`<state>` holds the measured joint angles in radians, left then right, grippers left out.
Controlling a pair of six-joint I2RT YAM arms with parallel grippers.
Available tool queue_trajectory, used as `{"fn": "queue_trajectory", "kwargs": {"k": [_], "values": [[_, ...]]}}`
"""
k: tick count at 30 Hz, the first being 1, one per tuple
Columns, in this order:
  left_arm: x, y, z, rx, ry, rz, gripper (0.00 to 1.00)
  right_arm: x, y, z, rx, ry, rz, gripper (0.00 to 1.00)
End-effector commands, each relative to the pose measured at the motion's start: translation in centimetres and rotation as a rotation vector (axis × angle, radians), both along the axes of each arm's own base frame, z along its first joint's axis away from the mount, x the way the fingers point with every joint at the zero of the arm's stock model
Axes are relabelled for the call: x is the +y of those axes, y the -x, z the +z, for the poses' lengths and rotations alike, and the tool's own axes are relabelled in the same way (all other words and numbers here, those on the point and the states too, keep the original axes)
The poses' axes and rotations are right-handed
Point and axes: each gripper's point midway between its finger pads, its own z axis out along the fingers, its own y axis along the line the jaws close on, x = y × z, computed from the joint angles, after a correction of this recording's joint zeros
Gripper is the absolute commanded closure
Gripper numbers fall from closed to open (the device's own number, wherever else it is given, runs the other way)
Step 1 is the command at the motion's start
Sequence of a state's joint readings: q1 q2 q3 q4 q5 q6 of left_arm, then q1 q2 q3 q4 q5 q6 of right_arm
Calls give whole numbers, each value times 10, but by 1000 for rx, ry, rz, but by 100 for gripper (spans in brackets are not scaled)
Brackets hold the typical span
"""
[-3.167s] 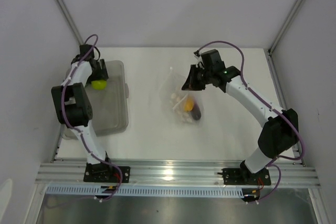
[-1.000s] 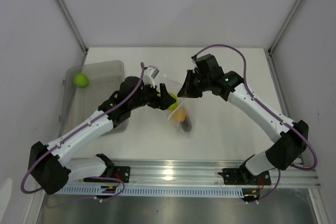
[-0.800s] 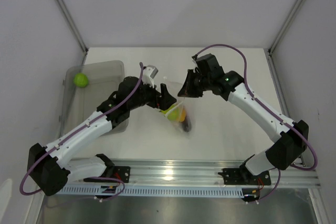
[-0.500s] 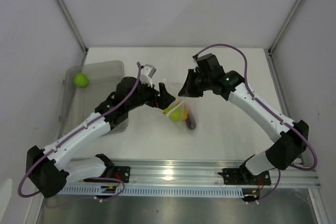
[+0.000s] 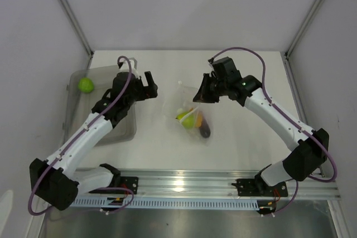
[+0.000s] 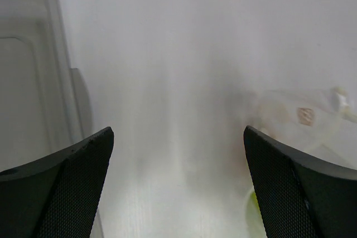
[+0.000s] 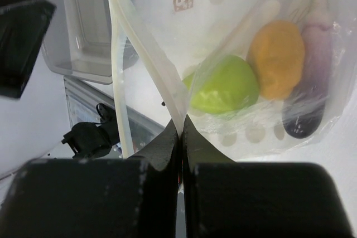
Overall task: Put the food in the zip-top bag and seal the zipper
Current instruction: Place the fake fruit in the zipper food storage bag, then pick up the fake fruit from the bin.
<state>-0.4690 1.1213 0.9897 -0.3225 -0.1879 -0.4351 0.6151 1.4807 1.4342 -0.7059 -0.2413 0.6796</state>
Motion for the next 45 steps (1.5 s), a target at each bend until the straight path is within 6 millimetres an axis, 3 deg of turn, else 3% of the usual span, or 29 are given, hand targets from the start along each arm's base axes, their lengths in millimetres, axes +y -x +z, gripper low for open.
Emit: {"fn": "queue_trajectory", "kwargs": {"k": [1, 7, 8, 9, 10, 11, 12, 19, 22, 23, 26, 34, 39, 40, 45], "values": [[35, -17, 7, -50, -113, 133, 1, -2, -6, 10, -52, -12, 9, 100], [86, -52, 0, -68, -309, 264, 3, 4, -13, 5, -61, -15, 49, 100], [98, -62, 7, -75, -319, 294, 3, 5, -14, 5, -64, -20, 52, 100], [104, -71, -10, -31, -366, 285, 3, 6, -17, 2, -63, -14, 56, 100], [107, -76, -20, 3, -375, 272, 3, 7, -18, -1, -63, -12, 63, 100], [124, -87, -12, 11, -376, 311, 4, 9, -18, -1, -61, -15, 75, 100], [133, -90, -33, 81, -400, 320, 4, 11, -21, -5, -56, -10, 79, 100], [185, -116, -34, 112, -367, 403, 6, 30, -30, -17, -51, -42, 149, 100], [209, -122, -35, 111, -415, 454, 7, 34, -33, -20, -48, -48, 172, 100], [229, -121, -42, 135, -427, 498, 7, 36, -37, -22, -49, -54, 177, 100], [258, -119, -55, 188, -410, 582, 7, 41, -39, -26, -33, -82, 200, 100], [295, -127, -63, 230, -392, 645, 7, 49, -45, -45, -12, -88, 231, 100], [318, -136, -68, 257, -493, 657, 6, 58, -44, -51, 5, -130, 254, 100], [322, -135, -80, 292, -514, 661, 6, 59, -44, -52, 3, -134, 257, 100], [349, -127, -94, 352, -559, 703, 6, 57, -47, -58, 4, -126, 262, 100]]}}
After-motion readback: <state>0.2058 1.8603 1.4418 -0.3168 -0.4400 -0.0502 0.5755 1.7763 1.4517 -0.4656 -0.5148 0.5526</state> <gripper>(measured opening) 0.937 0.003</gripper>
